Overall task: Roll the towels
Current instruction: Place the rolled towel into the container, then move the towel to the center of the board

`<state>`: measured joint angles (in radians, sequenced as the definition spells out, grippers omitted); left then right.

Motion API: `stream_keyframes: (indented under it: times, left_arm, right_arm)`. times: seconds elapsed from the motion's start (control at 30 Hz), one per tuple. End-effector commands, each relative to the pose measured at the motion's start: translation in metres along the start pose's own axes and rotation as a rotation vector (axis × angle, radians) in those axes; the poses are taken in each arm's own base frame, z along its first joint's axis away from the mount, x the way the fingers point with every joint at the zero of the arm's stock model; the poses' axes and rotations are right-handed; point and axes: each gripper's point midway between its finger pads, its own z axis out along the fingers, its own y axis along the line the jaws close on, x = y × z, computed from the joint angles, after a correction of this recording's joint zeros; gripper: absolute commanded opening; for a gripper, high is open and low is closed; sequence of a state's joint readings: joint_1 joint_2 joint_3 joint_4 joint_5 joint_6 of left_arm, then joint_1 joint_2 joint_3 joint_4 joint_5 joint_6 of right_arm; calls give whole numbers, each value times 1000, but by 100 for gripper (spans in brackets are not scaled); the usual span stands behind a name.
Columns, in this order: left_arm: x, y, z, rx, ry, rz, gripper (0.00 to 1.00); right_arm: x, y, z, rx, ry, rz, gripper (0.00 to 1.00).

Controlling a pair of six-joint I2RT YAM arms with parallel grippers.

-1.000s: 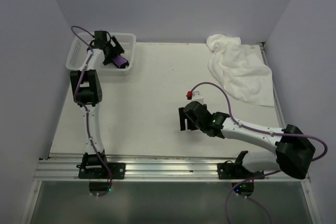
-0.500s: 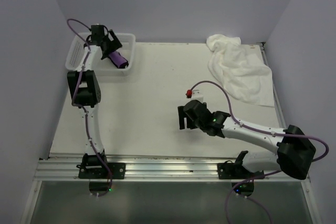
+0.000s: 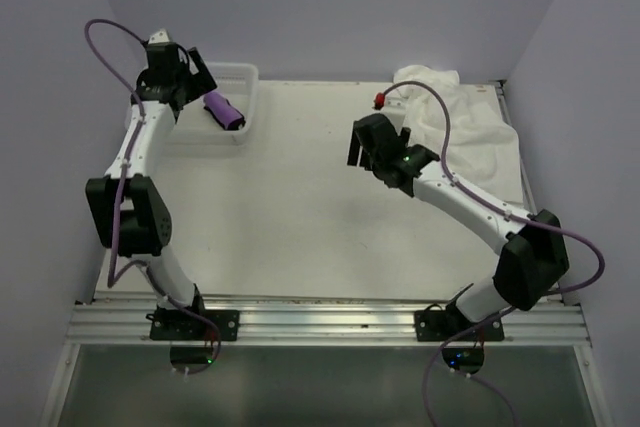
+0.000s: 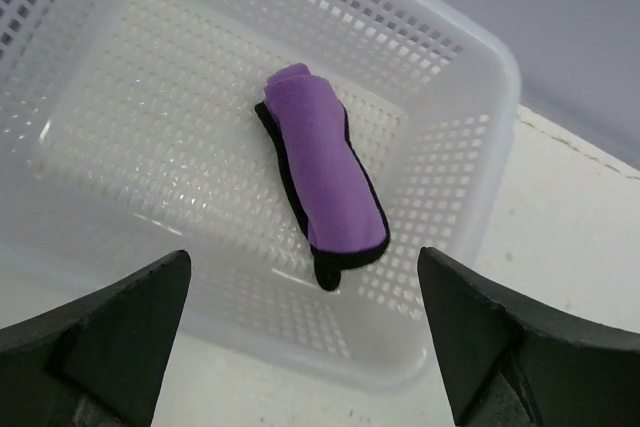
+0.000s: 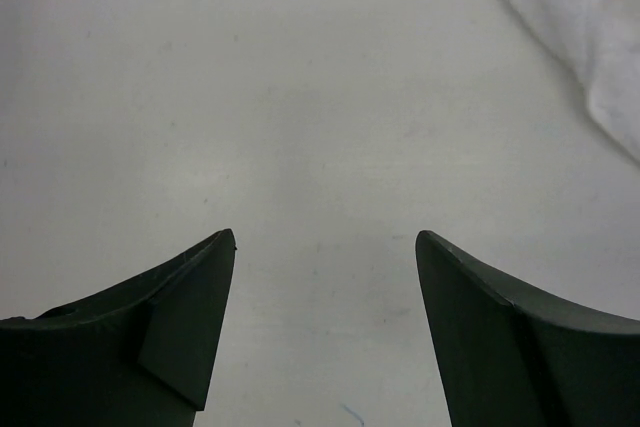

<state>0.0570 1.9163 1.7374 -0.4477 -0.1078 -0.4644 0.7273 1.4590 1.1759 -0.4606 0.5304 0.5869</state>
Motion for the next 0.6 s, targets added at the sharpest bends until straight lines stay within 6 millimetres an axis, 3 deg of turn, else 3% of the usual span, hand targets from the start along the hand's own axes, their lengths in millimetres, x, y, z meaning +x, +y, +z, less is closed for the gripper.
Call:
stream_keyframes:
  times: [0.0,0.03,0.07,0.1,0.13,0.17,0.2,0.23,0.27,0.3,0.33,0.37,0.43,0.57]
  left_arm:
    - [-76,-35,-95,133,-312,9,100]
    - [-59,-34,-98,146,-289,10,99]
    - [-68,-39,-125,191,-338,-8,100]
    - [-49,-68,-138,269,-311,22,100]
    - [-27,-73,-138,289,-272,42,100]
    - [-19,-85,-155,332,-274,62,100]
    - [6,-108,-165,396,-233,91,100]
    - [31,-109,-168,427,-191,110,100]
    - [47,-115,-172,457,-165,127,100]
    - [65,-118,-177,473,-129,143,100]
    - [91,-111,-172,470,-81,158,100]
    - [95,-110,-181,485,-89,178,100]
    - [121,-98,-182,467,-31,207,100]
    - [137,-82,-194,472,-36,245,100]
  right_arm:
    - [-44,-46,29,188,-38,42,76]
    - [-58,-51,36,207,-58,58,76]
    - [-53,-71,58,277,-20,56,76]
    - [-56,-83,67,316,-5,53,76]
    - [-66,-92,74,355,-7,53,76]
    - [-59,-108,95,411,27,39,76]
    - [-57,-115,108,433,55,7,76]
    - [-75,-123,114,455,54,18,75]
    - [-76,-125,123,463,70,5,75]
    - [-59,-128,145,476,132,-42,75]
    - [-68,-127,150,473,126,-41,75]
    - [-65,-133,157,488,139,-49,75]
    - [-57,-142,170,522,160,-74,75]
    - [-40,-166,189,550,210,-39,76]
